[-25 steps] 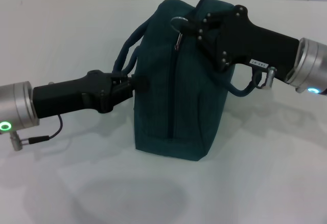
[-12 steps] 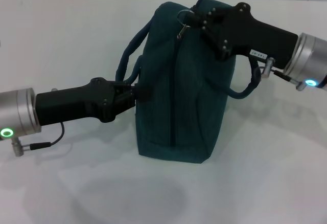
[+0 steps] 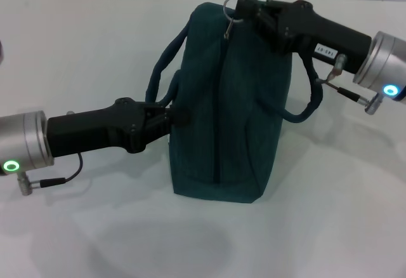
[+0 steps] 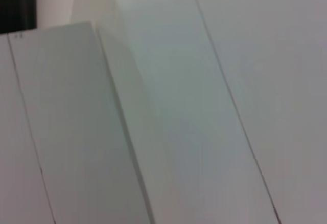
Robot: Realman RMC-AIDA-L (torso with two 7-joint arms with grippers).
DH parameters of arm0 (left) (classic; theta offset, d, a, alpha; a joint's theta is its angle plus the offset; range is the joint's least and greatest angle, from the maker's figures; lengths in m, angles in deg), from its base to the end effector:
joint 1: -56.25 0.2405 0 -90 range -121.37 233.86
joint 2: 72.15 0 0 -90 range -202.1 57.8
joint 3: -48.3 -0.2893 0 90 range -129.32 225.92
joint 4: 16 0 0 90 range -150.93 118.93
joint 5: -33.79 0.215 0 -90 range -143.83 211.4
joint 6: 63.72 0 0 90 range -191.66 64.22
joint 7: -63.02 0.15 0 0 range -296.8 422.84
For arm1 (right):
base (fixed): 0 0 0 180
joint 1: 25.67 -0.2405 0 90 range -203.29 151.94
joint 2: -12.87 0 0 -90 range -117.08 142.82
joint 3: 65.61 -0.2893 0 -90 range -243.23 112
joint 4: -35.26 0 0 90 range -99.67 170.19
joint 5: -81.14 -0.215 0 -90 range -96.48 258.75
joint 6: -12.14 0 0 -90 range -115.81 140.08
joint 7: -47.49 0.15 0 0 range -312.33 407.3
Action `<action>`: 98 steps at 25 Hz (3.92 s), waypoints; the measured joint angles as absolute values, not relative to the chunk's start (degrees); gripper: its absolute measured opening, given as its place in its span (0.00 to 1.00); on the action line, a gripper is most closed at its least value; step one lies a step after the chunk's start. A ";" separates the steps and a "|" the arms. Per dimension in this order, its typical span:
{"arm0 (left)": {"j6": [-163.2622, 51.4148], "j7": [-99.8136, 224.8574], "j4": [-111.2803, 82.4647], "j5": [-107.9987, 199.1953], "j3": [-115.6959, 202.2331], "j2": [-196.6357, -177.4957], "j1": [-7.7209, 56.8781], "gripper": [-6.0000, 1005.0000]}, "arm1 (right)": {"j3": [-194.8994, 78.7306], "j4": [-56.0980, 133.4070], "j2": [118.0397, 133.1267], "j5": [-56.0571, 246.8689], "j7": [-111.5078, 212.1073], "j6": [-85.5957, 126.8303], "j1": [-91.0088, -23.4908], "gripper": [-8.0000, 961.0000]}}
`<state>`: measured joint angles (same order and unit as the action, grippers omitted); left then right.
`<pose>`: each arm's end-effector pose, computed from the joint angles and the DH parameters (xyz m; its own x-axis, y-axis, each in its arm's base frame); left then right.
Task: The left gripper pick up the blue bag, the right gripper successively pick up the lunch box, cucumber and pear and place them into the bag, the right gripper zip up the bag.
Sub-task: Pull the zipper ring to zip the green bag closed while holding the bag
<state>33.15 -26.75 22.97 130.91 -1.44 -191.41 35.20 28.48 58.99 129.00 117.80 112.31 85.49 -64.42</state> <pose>-0.2863 0.3021 -0.0181 0.5664 0.4963 0.6579 0.5776 -0.8085 0.1127 0.1740 0.3996 -0.0607 0.5191 -0.1805 -0.8355 -0.4369 -0.8961 -0.0778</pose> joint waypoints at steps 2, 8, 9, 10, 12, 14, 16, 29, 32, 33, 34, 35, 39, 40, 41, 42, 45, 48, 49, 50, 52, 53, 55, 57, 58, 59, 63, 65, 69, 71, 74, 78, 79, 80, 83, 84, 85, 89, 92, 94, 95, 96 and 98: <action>33.15 -26.66 22.97 130.92 -1.44 -191.42 35.21 0.06 | 28.44 58.99 128.91 117.09 113.28 85.23 -64.58 0.02; 33.16 -26.45 22.98 130.84 -1.42 -191.42 35.75 0.06 | 28.41 58.95 128.93 116.13 116.82 79.27 -65.26 0.02; 33.16 -26.45 22.98 130.84 -1.42 -191.42 35.75 0.06 | 28.41 58.94 128.97 116.13 116.88 78.61 -65.27 0.02; 33.16 -26.45 22.98 130.82 -1.30 -191.42 35.90 0.06 | 28.41 58.93 129.00 116.11 116.87 78.24 -65.28 0.02; 33.16 -26.38 22.99 130.71 -0.95 -191.37 36.36 0.06 | 28.41 58.91 129.01 116.01 116.79 77.24 -65.30 0.02; 33.16 -26.00 23.00 130.47 -0.52 -191.16 36.97 0.06 | 28.11 58.89 129.01 115.84 116.78 76.21 -65.29 0.02; 33.16 -25.50 23.01 130.36 0.24 -191.02 37.37 0.06 | 27.71 58.76 128.98 115.39 116.79 75.46 -65.09 0.02; 33.04 -25.12 23.03 130.46 2.69 -191.03 37.76 0.14 | 27.05 56.00 129.06 113.55 116.36 74.65 -64.92 0.03; 33.10 -25.08 23.03 130.46 2.62 -191.26 37.27 0.17 | 27.11 56.02 129.06 113.54 116.36 74.80 -64.87 0.03; 33.14 -25.11 23.03 130.12 2.69 -191.28 37.14 0.18 | 27.15 56.09 129.06 113.54 116.36 74.85 -64.77 0.03; 33.29 -25.21 23.03 129.34 2.79 -191.31 36.97 0.18 | 27.18 56.18 129.06 113.54 116.36 74.92 -64.68 0.03; 33.47 -25.33 23.03 128.27 2.85 -191.33 36.84 0.19 | 27.20 56.23 129.06 113.55 116.36 74.98 -64.62 0.03; 33.82 -26.07 23.00 121.87 3.04 -191.07 36.68 0.26 | 27.18 56.08 129.06 113.55 116.25 75.89 -64.56 0.03; 33.35 -26.56 22.81 120.15 3.40 -191.06 36.63 0.31 | 27.13 56.06 129.06 113.55 116.21 76.05 -64.55 0.03; 32.92 -27.01 22.64 118.91 3.78 -191.06 36.48 0.36 | 27.06 56.06 129.06 113.54 116.18 76.23 -64.52 0.03; 32.41 -27.47 22.43 118.23 4.08 -191.07 36.19 0.40 | 27.05 56.06 129.07 113.55 116.18 76.40 -64.51 0.03; 30.89 -28.75 21.36 118.37 4.49 -191.02 33.83 0.53 | 27.01 56.06 129.06 113.55 116.12 77.09 -64.44 0.03; 29.07 -29.46 20.00 120.23 4.51 -190.73 31.40 0.65 | 26.95 56.06 129.06 113.54 116.07 77.31 -64.30 0.03; 28.79 -29.47 19.99 120.21 4.51 -190.72 31.33 0.69 | 26.95 56.06 129.04 113.55 116.06 77.41 -64.18 0.03; 28.14 -29.50 19.99 119.97 4.57 -190.69 31.33 0.72 | 26.94 56.06 128.99 113.55 116.06 77.59 -64.03 0.03; 27.09 -29.05 20.13 118.79 5.39 -190.70 31.57 0.79 | 26.90 56.07 128.93 113.55 116.05 77.79 -63.85 0.03; 26.87 -28.59 20.14 118.19 6.52 -190.78 31.68 0.83 | 26.89 56.07 128.92 113.56 116.05 77.83 -63.82 0.03; 26.75 -27.72 20.02 117.61 9.61 -191.10 31.78 0.86 | 26.85 56.07 128.89 113.57 116.04 77.87 -63.82 0.03; 26.75 -26.78 19.87 117.43 13.57 -191.46 31.94 0.86 | 26.85 56.08 128.88 113.57 116.04 77.88 -63.82 0.03; 26.74 -26.36 19.70 117.28 15.20 -191.56 32.04 0.86 | 26.84 56.10 128.88 113.57 116.04 77.88 -63.81 0.03; 26.74 -25.93 19.49 117.05 16.49 -191.60 32.12 0.86 | 26.84 56.11 128.88 113.57 116.04 77.88 -63.81 0.03; 26.93 -25.18 18.67 116.17 18.73 -191.59 32.21 0.86 | 26.84 56.14 128.89 113.57 116.04 78.07 -63.81 0.03; 27.20 -25.53 18.65 116.20 17.55 -191.56 31.62 0.86 | 26.84 56.14 128.90 113.57 116.04 78.08 -63.81 0.03; 25.84 -27.13 18.63 116.96 11.67 -191.53 29.55 0.86 | 26.85 56.27 128.96 113.57 116.04 78.08 -63.81 0.03; 23.35 -29.10 18.62 118.79 8.25 -191.49 27.84 0.86 | 26.85 56.27 128.98 113.57 116.04 78.08 -63.81 0.03; 19.59 -32.15 18.62 123.00 5.94 -191.43 25.24 0.86 | 26.85 56.24 129.04 113.57 116.04 78.24 -63.77 0.03; 17.34 -35.29 18.62 127.18 5.57 -191.50 23.07 0.85 | 26.85 56.18 129.06 113.57 116.04 78.64 -63.67 0.03; 17.05 -35.97 18.62 127.88 5.57 -191.52 22.77 0.85 | 26.85 56.23 129.06 113.57 116.04 78.65 -63.40 0.03; 16.66 -36.81 18.61 128.56 5.56 -191.53 22.46 0.84 | 26.85 56.36 129.06 113.57 116.04 78.66 -63.20 0.03; 15.39 -38.58 18.57 129.97 5.50 -191.49 22.10 0.83 | 26.85 56.54 129.06 113.57 116.04 78.67 -62.66 0.03; 15.00 -39.18 18.57 130.47 5.48 -191.47 22.04 0.83 | 26.85 56.54 129.06 113.56 116.04 78.67 -62.64 0.03; 14.79 -39.78 18.57 131.01 5.47 -191.44 21.97 0.83 | 26.85 56.54 129.06 113.57 116.04 78.71 -62.60 0.03; 14.69 -40.79 18.62 132.10 5.18 -191.38 21.82 0.82 | 26.85 56.54 129.06 113.57 116.04 79.28 -62.52 0.03; 14.75 -40.80 18.71 132.19 3.53 -191.36 21.82 0.81 | 26.85 56.54 129.06 113.57 116.04 79.38 -62.47 0.03; 14.75 -40.71 18.77 132.14 3.21 -191.36 21.88 0.80 | 26.85 56.45 129.06 113.57 116.04 79.38 -62.47 0.03; 14.75 -40.55 18.79 132.01 3.12 -191.41 21.96 0.80 | 26.85 56.40 129.06 113.57 116.04 79.39 -62.47 0.03; 14.75 -40.36 18.79 131.77 3.18 -191.45 22.04 0.74 | 26.85 56.35 129.06 113.57 116.04 79.42 -62.45 0.03; 14.82 -40.18 18.74 131.26 3.20 -191.52 22.11 0.62 | 26.85 56.22 129.06 113.50 116.04 79.72 -62.39 0.03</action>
